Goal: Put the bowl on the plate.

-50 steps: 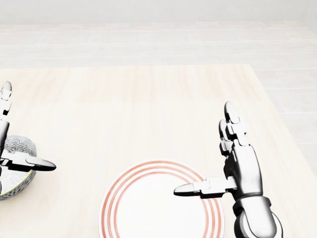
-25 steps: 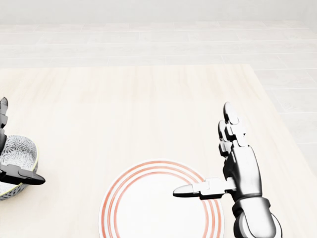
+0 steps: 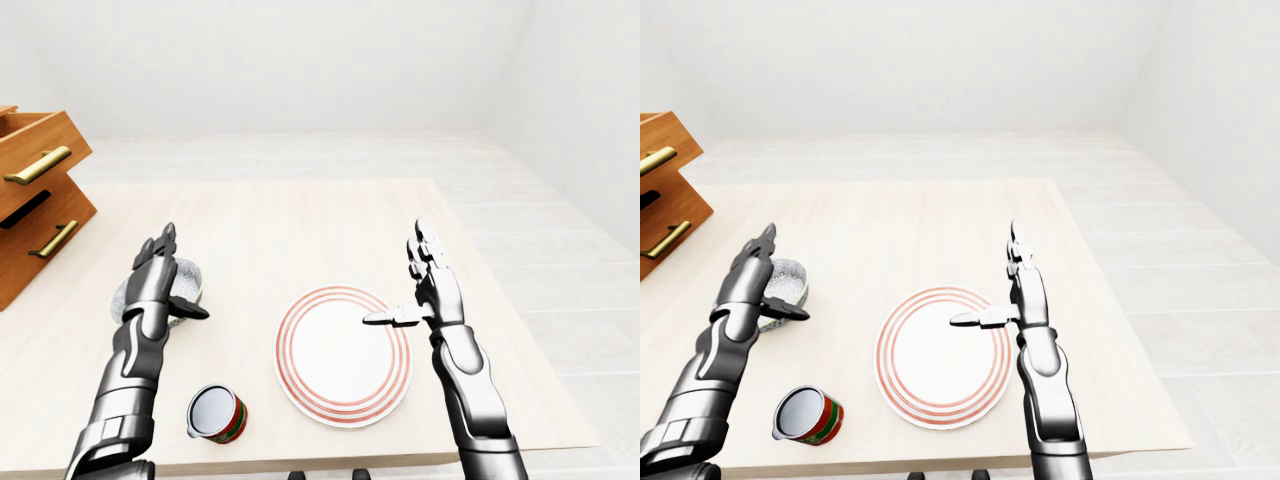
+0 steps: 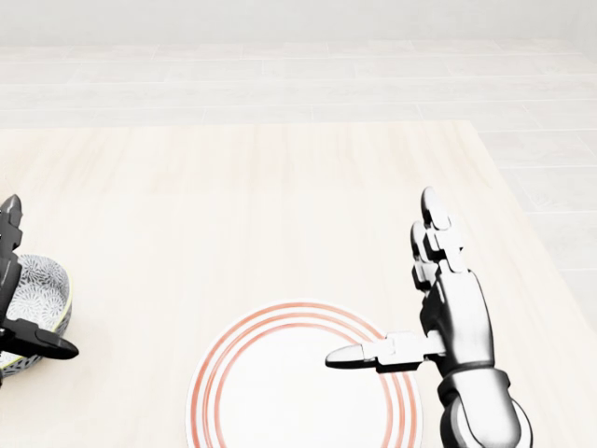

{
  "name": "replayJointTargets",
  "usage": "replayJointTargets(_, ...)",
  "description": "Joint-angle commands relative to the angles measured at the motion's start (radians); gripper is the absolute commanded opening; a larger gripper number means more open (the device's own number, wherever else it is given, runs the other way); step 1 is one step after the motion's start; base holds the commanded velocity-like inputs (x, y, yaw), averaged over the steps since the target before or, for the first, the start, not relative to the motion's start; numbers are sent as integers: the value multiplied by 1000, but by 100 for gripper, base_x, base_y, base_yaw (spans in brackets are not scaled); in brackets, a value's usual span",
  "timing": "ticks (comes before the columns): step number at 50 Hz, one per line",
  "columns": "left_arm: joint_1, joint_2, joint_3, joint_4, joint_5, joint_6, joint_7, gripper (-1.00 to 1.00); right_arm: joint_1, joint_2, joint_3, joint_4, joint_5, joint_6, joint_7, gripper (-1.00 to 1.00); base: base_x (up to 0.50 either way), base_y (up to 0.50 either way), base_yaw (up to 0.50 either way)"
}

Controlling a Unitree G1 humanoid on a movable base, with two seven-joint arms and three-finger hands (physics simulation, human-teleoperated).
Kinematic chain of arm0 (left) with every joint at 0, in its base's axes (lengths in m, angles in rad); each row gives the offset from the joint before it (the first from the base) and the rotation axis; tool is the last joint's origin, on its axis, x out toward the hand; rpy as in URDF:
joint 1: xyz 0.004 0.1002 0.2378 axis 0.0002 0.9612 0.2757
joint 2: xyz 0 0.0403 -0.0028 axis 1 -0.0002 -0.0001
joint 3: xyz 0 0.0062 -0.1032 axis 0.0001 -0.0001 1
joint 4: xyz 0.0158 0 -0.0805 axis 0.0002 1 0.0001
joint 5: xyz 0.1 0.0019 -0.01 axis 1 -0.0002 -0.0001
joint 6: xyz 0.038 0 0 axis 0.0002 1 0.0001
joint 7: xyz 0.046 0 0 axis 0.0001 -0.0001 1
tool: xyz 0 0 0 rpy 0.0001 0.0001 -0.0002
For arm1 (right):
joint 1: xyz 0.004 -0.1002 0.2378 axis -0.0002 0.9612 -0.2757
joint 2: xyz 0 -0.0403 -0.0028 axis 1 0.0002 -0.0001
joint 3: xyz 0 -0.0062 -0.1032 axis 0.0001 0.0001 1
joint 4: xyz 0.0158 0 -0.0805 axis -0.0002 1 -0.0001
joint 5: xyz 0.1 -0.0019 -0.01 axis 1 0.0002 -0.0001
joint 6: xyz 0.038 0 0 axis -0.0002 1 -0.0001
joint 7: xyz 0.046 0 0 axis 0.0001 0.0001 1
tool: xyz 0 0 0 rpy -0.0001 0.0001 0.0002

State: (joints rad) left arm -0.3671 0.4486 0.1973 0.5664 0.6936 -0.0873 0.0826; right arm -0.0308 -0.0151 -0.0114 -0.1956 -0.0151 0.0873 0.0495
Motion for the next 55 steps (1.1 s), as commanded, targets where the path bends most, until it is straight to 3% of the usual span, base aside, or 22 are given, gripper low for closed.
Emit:
replayJointTargets(1,-10,4,-15,41,61,0,39,100,-10,-3,-3,-5,0,0,2,100,0,0,0)
replayJointTargets(42,80,-9,-13,82,70,0,79,100,-5,3,5,21,-6,0,-2,100,0,0,0)
replayJointTargets(55,93,18,-26,66,150,0,104,100,1,4,8,24,-4,0,-1,100,0,0,0)
